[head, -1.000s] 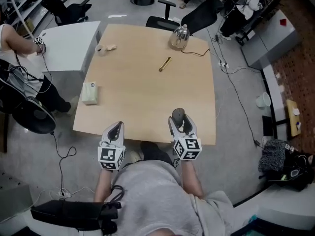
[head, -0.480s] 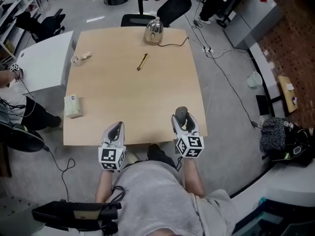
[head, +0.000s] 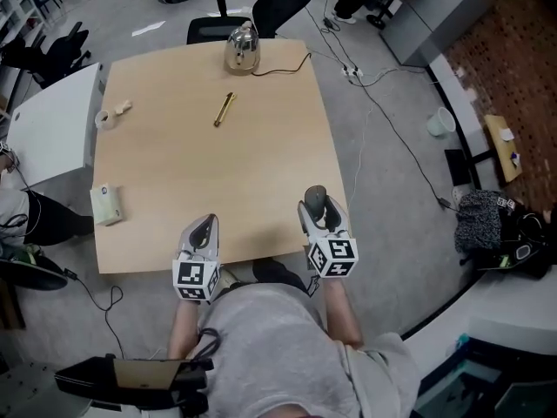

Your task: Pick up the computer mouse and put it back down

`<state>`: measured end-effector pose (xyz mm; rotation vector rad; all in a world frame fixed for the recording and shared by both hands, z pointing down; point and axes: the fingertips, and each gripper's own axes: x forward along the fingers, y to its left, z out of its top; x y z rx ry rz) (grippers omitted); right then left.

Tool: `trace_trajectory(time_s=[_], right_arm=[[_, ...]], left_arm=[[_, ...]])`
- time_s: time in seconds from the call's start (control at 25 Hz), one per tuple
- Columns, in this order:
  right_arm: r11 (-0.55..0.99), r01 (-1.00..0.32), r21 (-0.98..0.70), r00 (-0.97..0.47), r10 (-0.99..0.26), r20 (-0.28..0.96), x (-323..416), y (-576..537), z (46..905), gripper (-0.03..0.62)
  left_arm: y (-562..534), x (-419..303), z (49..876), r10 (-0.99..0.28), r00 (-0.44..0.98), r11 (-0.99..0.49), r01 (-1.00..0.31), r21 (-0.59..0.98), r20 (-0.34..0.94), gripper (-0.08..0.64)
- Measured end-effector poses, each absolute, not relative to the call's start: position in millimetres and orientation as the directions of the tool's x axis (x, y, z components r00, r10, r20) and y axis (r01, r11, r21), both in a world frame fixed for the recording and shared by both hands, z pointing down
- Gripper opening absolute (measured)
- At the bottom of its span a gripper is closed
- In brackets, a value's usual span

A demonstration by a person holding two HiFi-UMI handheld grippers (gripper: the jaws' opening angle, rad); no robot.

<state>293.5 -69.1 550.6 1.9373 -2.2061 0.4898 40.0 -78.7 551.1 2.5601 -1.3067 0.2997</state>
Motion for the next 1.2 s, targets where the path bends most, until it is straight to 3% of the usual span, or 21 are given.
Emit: trace_trajectory(time_s=[0.4,1.2], right_arm=[[0.121,-0.984,-0.133,-0.161,-0.923,0.351,338,-111,558,0.293],[0.241,-0.968,-0.071,-0.251,-0.908,0.334,380,-258,562,0.293]], left_arm=[[-109,95,563,-0.743,0.582,-0.573,-0.808,0.136,0.329,0.02],[-143,119,583,-0.779,0.461,-0.452,-0.883,0.129,0.425,0.02]])
